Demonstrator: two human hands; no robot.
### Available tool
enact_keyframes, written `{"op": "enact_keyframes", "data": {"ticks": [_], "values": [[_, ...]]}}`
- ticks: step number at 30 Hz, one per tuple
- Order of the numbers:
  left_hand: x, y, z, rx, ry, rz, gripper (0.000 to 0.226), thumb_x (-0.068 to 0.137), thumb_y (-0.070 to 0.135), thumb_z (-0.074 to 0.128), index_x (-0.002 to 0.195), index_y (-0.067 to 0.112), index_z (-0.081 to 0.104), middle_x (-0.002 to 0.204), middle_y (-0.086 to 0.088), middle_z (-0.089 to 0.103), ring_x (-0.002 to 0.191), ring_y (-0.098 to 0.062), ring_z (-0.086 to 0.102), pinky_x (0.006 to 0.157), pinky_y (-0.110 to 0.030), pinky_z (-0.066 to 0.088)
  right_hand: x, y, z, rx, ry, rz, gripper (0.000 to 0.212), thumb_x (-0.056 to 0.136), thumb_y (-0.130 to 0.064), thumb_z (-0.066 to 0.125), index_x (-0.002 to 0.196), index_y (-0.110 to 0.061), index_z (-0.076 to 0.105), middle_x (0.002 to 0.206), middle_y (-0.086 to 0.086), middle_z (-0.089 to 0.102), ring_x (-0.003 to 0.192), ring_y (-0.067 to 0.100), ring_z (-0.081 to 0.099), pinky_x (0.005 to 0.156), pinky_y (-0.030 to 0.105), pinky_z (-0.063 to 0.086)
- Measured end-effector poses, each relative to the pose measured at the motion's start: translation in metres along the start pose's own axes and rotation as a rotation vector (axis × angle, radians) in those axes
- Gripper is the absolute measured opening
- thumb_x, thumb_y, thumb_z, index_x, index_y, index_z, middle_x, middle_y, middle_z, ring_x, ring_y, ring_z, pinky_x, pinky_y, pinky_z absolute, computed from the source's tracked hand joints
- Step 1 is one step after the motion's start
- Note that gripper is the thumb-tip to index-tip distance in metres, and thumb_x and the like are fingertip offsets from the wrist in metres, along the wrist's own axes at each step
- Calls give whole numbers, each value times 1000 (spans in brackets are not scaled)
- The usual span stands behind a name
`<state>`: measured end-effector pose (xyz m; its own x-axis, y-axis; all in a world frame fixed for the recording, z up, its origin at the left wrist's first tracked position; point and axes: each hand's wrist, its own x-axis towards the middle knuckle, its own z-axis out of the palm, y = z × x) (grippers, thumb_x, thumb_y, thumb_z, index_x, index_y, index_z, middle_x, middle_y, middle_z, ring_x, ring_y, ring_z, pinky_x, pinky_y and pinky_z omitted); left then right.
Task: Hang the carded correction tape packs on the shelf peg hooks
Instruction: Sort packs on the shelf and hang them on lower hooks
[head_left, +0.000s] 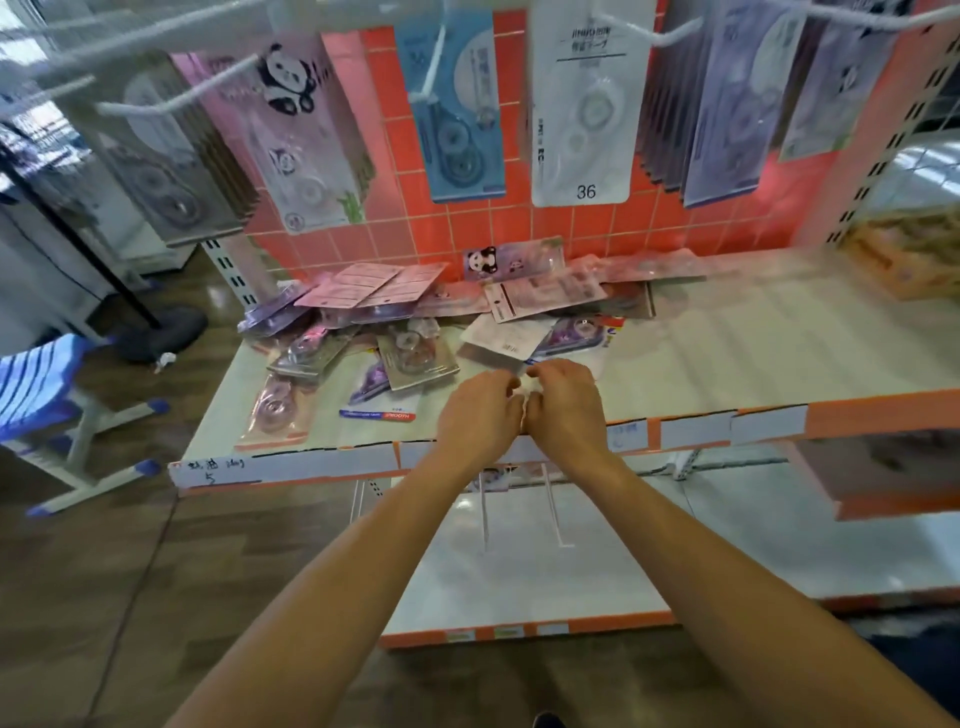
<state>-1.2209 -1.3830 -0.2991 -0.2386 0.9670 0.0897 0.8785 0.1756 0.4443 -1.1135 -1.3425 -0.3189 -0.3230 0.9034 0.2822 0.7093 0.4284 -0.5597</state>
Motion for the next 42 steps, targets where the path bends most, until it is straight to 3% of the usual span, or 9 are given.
{"op": "enact_keyframes", "data": {"ticks": [7,10,12,14,21,29,33,38,42], "values": [[19,-5,23,-75,89,30,26,87,12,59,112,6,64,110,-14,63,106,-30,55,90,-30,38,22,13,4,-331,-323,182,64,97,-43,38,148,-9,20,158,13,15,146,28,9,116,51,11],[21,-7,27,-129,153,-17,34,85,10,58,119,8,61,119,-12,59,113,-27,50,96,-28,35,17,14,10,-362,-197,144,48,96,-39,38,134,-11,44,138,12,47,131,27,39,110,52,24],[23,-5,27,-143,173,-36,34,88,11,56,121,6,58,122,-13,57,116,-28,47,100,-29,33,14,16,11,-348,-3,53,35,91,-34,39,103,-12,63,103,8,64,98,27,57,87,46,43],[26,-5,28,-117,179,-57,32,93,16,52,121,2,56,122,-16,57,117,-30,46,100,-33,32,12,18,12,-333,110,-15,35,88,-34,36,83,-14,65,84,5,65,79,25,58,67,37,45],[30,-11,33,17,160,-44,36,98,32,41,100,6,66,108,-15,61,105,-32,52,92,-43,40,7,18,13,-205,211,-74,15,82,-25,69,77,-11,70,76,8,69,66,22,62,52,28,47],[27,-8,27,-64,109,-56,24,91,21,54,105,10,70,113,-8,62,110,-25,52,96,-40,43,13,13,10,-224,81,194,45,80,-21,61,123,-8,53,137,22,44,132,42,36,99,59,38],[24,-7,26,-16,86,-29,33,92,20,54,121,9,64,124,-12,58,117,-31,49,99,-43,41,13,15,6,-173,-17,164,52,90,-23,51,139,-9,38,150,18,30,138,34,29,111,45,28],[27,-9,25,-63,75,-88,33,94,25,52,119,7,63,123,-12,58,116,-29,50,98,-39,40,8,17,-3,31,130,52,38,85,-9,58,122,-5,56,134,16,47,119,31,47,89,37,48],[28,-10,20,-240,95,-199,31,94,31,53,111,8,65,112,-9,59,105,-22,54,89,-33,43,8,23,-10,255,239,120,28,83,0,60,110,-4,60,124,14,49,114,23,51,82,14,41]]}}
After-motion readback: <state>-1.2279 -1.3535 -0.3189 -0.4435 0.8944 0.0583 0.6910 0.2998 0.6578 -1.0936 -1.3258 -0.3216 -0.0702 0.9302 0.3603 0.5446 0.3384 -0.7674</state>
